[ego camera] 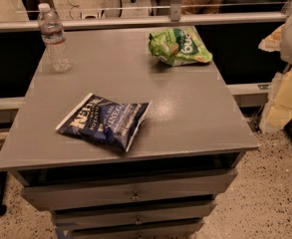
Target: Move green rice chip bag near blue chip bag
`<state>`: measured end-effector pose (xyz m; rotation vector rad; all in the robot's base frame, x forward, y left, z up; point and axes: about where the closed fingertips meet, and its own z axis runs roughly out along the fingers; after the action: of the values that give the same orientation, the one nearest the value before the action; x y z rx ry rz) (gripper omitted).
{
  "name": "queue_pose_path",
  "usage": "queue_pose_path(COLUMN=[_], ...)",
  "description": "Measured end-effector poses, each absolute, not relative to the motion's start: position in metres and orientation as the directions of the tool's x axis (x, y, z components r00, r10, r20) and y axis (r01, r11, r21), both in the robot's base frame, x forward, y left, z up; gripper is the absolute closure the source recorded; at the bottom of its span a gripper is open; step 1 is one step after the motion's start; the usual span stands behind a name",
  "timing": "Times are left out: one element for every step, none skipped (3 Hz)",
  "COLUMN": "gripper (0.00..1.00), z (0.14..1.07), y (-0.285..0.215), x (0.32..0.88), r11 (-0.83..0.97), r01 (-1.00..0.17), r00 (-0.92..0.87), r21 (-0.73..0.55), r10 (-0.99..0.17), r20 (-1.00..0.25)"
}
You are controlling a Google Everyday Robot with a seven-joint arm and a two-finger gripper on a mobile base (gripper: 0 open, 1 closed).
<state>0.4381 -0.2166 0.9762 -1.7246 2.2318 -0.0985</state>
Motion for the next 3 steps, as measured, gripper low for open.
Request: queue_pose_path(gripper=[0.00, 0.00, 0.00], z=[0.976, 0.981, 0.986], y=[-0.217, -0.219, -0.211], x=[0.438, 0.458, 0.513], r11=[0.270, 0.294, 0.327], r01=[-0.931, -0.910, -0.874], r00=[-0.221, -0.216, -0.185], r21=[-0.246, -0.292, -0.359], r10=[-0.953, -0.938, -0.908], r20=[-0.207, -0.272, -0.376])
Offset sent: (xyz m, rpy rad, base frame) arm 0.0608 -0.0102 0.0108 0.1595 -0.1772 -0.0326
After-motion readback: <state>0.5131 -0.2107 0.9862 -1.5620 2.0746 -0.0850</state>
